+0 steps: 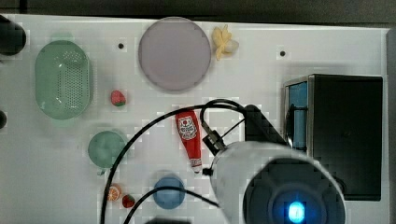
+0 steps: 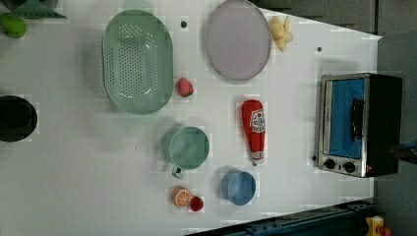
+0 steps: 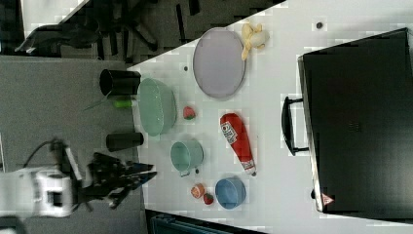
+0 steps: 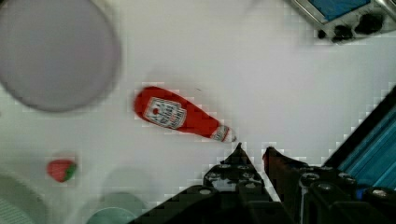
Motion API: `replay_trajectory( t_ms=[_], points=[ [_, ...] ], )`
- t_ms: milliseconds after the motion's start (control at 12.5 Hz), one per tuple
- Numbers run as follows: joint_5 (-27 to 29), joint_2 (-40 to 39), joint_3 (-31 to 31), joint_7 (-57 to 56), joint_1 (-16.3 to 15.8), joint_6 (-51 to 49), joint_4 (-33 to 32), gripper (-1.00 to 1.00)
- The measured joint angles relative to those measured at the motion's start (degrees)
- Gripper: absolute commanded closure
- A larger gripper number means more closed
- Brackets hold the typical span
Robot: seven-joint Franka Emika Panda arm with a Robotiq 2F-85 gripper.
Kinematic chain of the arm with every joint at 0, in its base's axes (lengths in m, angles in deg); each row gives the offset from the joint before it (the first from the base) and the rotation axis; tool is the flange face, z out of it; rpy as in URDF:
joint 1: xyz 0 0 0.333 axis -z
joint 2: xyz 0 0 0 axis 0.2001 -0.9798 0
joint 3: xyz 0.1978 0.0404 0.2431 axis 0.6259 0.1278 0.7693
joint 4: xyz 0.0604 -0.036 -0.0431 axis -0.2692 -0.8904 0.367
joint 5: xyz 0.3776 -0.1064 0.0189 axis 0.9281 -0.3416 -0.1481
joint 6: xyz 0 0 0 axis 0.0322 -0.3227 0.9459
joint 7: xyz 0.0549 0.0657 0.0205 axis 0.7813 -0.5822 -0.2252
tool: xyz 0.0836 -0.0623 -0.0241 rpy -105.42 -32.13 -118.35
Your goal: Flap open oven.
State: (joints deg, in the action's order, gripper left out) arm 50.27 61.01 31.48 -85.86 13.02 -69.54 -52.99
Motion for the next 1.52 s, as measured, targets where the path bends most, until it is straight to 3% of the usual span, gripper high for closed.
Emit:
replay_trajectory(
  t_ms=[400, 560, 880, 1200, 1520],
  points=[
    [0.3, -6.0, -5.1, -7.1, 0.3, 3.6, -3.6, 0.65],
    [-1.0, -8.8, -7.5, -14.6, 0.3, 7.3, -3.7, 0.65],
    [-9.1, -12.7, -12.8, -32.9, 0.6, 17.2, -4.6, 0.65],
    [-8.6, -15.9, -16.8, -49.6, 1.1, 28.2, -6.3, 0.65],
    [-8.4, -20.9, -20.1, -59.1, 0.8, 34.9, -6.5, 0.65]
  ],
)
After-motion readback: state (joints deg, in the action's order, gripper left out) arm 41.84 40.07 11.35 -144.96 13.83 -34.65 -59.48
